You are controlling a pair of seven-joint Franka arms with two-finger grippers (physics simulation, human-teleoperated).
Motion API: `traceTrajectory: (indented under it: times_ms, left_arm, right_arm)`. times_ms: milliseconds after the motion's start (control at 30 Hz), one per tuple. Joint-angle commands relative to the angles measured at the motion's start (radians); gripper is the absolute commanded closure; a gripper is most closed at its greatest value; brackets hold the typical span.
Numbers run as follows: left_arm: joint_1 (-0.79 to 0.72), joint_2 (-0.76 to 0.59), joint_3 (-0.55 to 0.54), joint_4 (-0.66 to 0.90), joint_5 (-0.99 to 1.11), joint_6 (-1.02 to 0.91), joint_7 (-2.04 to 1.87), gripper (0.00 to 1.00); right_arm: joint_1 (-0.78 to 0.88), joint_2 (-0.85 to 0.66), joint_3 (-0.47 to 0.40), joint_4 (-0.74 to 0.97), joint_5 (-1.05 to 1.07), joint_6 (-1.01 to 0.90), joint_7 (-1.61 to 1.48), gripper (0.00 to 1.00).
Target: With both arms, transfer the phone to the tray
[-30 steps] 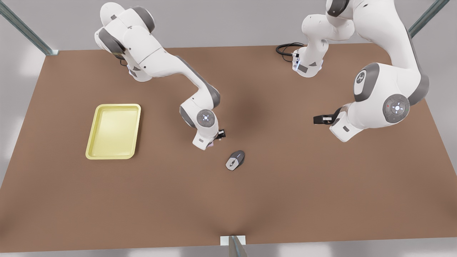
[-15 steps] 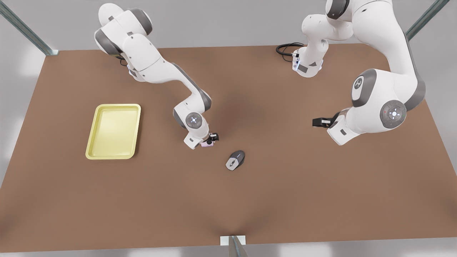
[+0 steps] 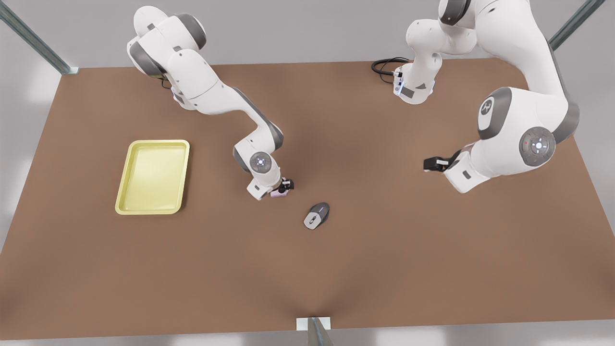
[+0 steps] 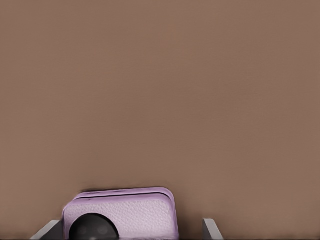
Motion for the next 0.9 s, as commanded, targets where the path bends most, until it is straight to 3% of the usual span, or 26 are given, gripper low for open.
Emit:
traceTrajectory:
  times_ms: [0,200,233,267,400,500,600,867]
  left_arm:
    - [0.000,-0.005,-0.001,0.008,-0.002,-0.002,0.023,0.00]
    - [0.000,0.009,0.001,0.006,0.006,0.001,0.012,0.00]
    - [0.000,0.007,0.001,0.008,0.007,0.001,0.014,0.00]
    - [0.000,0.007,0.003,0.008,0.006,0.001,0.014,0.00]
    - [0.000,0.007,0.004,0.009,0.006,0.012,0.012,0.00]
    - [0.000,0.006,0.003,0.009,0.006,0.013,0.014,0.00]
    - [0.000,0.000,0.004,0.008,0.010,0.001,0.014,0.00]
    - [0.000,0.006,0.004,0.008,0.027,0.010,0.012,0.00]
  right_arm:
    - [0.001,0.000,0.002,0.003,0.000,-0.013,0.021,0.00]
    - [0.001,0.000,0.003,-0.003,0.000,-0.014,0.005,0.00]
    - [0.001,0.001,0.003,-0.002,0.000,-0.013,0.005,0.15]
    - [-0.001,0.001,0.003,-0.002,0.000,-0.013,-0.005,0.23]
    - [-0.004,-0.019,0.003,0.015,0.000,-0.020,-0.005,0.23]
    - [-0.042,-0.081,-0.001,0.091,0.002,-0.201,-0.039,0.23]
    - [-0.175,-0.163,-0.003,0.071,0.002,-0.316,-0.168,0.23]
    - [-0.645,-0.442,-0.006,-0.314,0.000,-0.290,-0.754,0.22]
